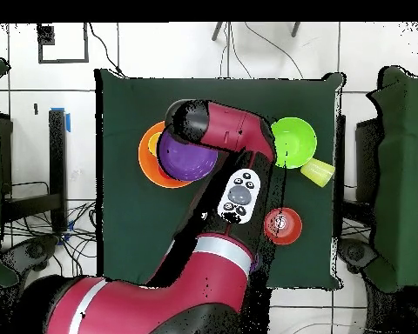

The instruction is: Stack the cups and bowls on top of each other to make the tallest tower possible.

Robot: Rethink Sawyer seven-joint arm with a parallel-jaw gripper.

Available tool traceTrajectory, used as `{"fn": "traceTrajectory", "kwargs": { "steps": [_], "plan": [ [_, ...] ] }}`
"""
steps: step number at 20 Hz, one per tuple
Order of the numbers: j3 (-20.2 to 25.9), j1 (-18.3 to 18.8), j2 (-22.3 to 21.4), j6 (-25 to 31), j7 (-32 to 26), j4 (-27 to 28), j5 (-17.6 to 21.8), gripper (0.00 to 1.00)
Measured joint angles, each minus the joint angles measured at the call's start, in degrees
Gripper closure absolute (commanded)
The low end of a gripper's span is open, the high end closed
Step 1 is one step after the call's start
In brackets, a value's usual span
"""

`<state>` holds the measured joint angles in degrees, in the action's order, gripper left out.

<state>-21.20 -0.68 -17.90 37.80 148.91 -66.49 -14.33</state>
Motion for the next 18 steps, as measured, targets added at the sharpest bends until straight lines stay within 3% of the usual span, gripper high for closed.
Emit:
{"fn": "traceTrajectory", "kwargs": {
  "steps": [18],
  "plan": [
    [-0.3,-0.7,0.1,-1.3,0.0,-1.8,-1.6,0.0]
  ]
}}
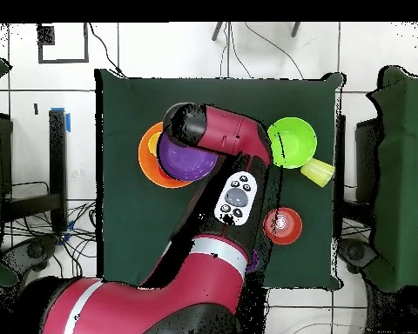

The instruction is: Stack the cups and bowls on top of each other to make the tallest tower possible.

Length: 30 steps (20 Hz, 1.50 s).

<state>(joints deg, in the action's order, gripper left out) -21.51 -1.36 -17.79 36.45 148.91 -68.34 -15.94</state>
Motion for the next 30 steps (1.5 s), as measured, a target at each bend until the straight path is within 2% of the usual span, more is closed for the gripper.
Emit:
{"fn": "traceTrajectory", "kwargs": {
  "steps": [19,30],
  "plan": [
    [0.1,1.6,0.0,-1.4,0.0,-2.8,0.0,0.0],
    [1.3,4.5,0.1,-6.4,0.0,-5.0,0.0,0.0]
  ]
}}
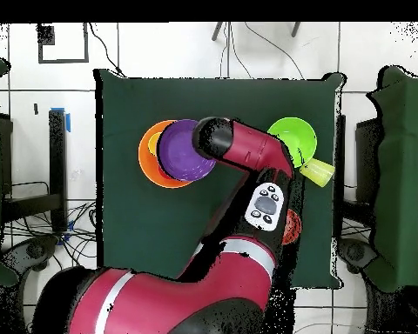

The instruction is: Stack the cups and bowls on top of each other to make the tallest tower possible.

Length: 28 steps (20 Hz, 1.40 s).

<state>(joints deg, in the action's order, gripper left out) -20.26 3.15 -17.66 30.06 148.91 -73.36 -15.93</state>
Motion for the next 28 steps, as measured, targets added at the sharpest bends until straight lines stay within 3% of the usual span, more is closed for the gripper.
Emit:
{"fn": "traceTrajectory", "kwargs": {
  "steps": [18,28],
  "plan": [
    [0.3,-0.3,1.6,-2.5,0.0,-0.8,0.0,0.0],
    [0.2,-2.4,2.8,-2.5,0.0,-0.8,-0.8,0.0]
  ]
}}
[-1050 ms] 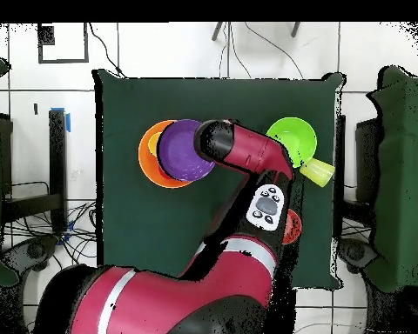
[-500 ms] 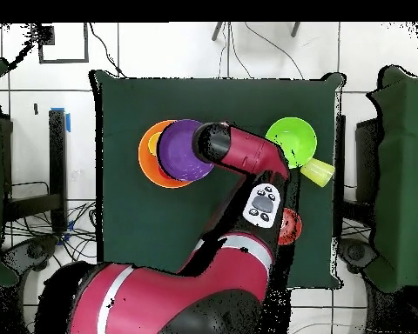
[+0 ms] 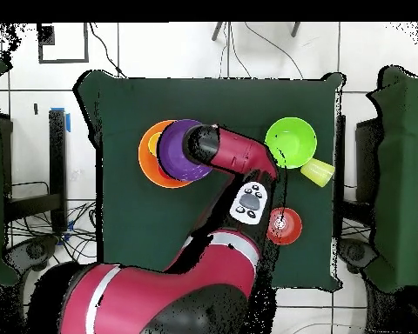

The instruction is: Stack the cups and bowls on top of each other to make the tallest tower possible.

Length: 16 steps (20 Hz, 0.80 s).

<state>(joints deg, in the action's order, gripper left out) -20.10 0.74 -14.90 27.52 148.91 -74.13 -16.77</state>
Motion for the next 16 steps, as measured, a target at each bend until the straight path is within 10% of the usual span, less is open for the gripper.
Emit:
{"fn": "traceTrajectory", "kwargs": {
  "steps": [16],
  "plan": [
    [-1.7,-2.9,0.3,0.0,0.0,0.0,-3.0,0.0]
  ]
}}
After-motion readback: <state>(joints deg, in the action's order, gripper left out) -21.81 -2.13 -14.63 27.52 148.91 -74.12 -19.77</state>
